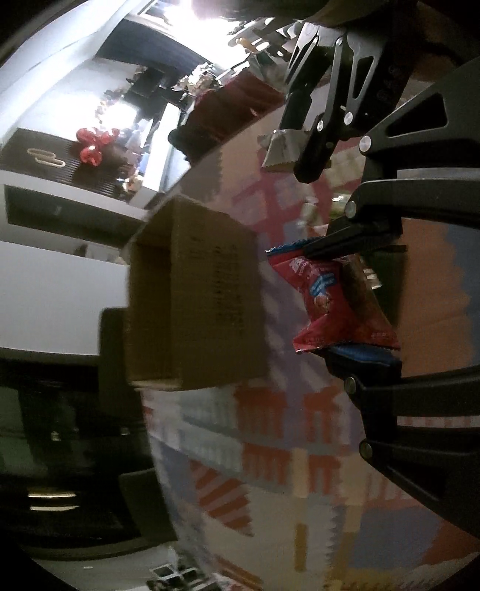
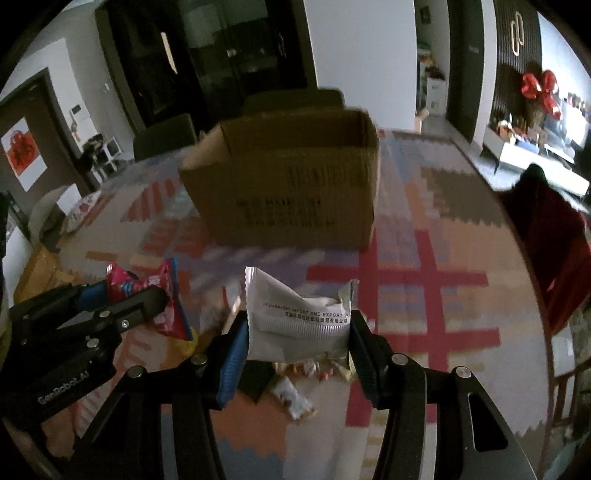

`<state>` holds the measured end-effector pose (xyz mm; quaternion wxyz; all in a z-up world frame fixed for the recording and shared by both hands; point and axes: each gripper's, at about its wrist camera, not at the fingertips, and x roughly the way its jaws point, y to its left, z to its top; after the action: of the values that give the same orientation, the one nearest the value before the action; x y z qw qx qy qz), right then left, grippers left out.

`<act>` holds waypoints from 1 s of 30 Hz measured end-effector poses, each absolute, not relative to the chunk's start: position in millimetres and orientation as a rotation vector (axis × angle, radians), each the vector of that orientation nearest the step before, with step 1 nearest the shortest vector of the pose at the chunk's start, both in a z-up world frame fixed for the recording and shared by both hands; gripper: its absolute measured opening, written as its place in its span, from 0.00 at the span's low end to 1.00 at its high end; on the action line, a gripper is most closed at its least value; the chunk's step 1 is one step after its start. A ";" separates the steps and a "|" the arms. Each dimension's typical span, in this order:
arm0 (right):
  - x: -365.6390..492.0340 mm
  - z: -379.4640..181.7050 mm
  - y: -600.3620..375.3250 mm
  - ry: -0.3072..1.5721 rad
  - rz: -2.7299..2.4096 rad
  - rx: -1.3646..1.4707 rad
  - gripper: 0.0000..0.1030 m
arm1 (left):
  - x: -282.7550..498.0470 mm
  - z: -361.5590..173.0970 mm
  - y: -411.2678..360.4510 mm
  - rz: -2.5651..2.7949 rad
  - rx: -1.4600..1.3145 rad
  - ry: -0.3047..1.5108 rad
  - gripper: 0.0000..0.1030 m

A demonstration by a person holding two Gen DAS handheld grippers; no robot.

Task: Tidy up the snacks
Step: 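Lift both held snacks and carry them over the open cardboard box, then open both grippers to drop the snacks into the box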

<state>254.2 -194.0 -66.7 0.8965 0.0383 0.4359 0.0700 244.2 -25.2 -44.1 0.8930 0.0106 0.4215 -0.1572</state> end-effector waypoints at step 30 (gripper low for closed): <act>415.5 7.3 -189.6 0.765 0.195 0.013 0.52 | 404.6 30.0 -30.0 -0.333 0.062 0.745 0.40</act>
<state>415.5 -189.6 7.3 0.9230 0.0065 0.3728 0.0949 404.6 -30.0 30.0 0.9175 0.0303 0.3620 -0.1621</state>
